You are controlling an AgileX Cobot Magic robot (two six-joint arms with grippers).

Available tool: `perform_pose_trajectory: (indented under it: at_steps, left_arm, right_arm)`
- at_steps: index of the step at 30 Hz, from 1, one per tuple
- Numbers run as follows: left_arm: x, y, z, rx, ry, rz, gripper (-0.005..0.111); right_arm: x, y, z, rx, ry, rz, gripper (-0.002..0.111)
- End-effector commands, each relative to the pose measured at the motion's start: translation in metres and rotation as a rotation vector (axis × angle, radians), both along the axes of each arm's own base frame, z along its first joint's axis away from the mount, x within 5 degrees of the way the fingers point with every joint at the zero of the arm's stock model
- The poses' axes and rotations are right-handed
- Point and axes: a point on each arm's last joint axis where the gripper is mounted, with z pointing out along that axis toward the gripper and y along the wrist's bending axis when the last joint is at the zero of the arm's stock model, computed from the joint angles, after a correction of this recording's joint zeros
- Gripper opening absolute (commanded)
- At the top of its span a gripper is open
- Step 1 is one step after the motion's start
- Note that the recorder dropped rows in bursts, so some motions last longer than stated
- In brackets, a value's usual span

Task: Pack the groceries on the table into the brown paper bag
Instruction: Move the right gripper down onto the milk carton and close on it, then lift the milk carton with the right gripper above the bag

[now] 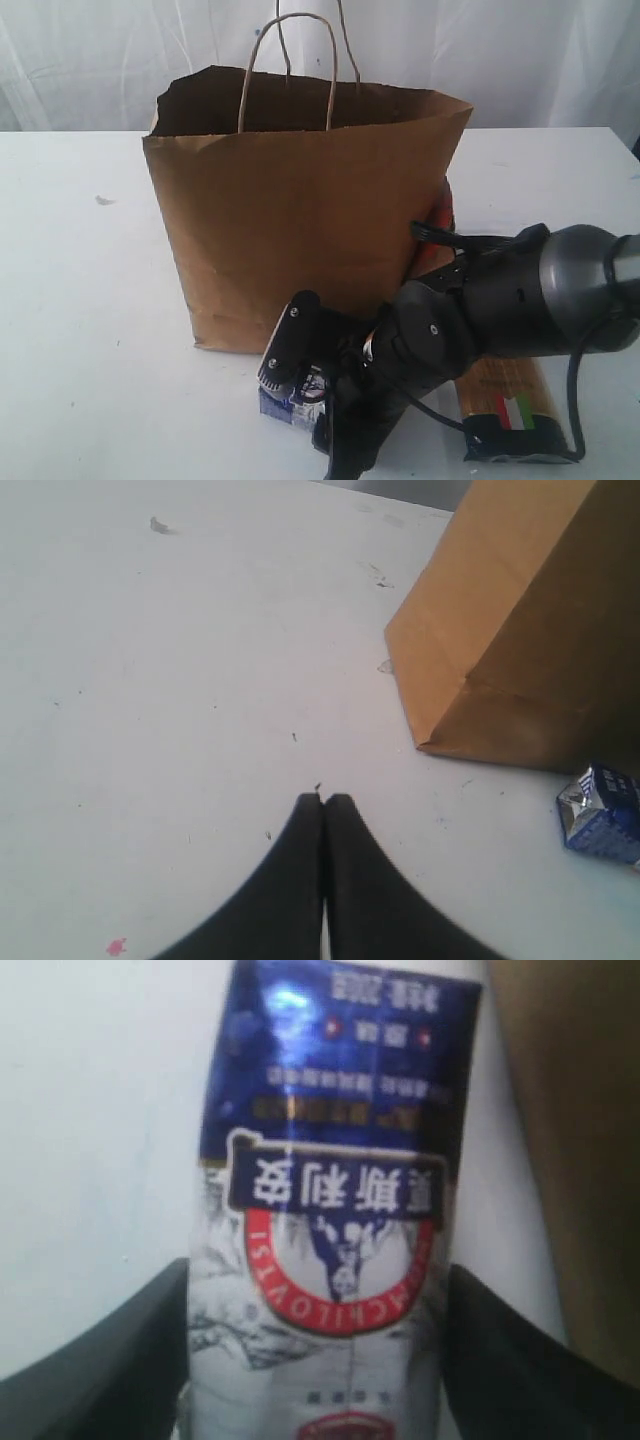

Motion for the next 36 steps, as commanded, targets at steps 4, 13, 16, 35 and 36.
perform_pose_trajectory:
  at_steps: [4,13,16,35,36]
  left_arm:
    - [0.000,0.000,-0.001,-0.005,-0.005,0.005,0.000]
    - [0.000,0.000,-0.001,-0.005,-0.005,0.005,0.000]
    - [0.000,0.000,-0.001,-0.005,-0.005,0.005,0.000]
    - [0.000,0.000,-0.001,-0.005,-0.005,0.005,0.000]
    - [0.000,0.000,-0.001,-0.005,-0.005,0.005,0.000]
  right_arm:
    - [0.000,0.001,-0.002,-0.003,0.003,0.002,0.059]
    - [-0.005,-0.003,0.016,0.033,0.025,-0.063,0.000]
    - [-0.016,-0.011,0.050,0.069,0.027,-0.066,0.000]
    - [-0.011,-0.084,0.272,-0.209,-0.590,-0.134,0.000]
    - [-0.003,-0.081,0.272,-0.231,-0.594,-0.124,0.000]
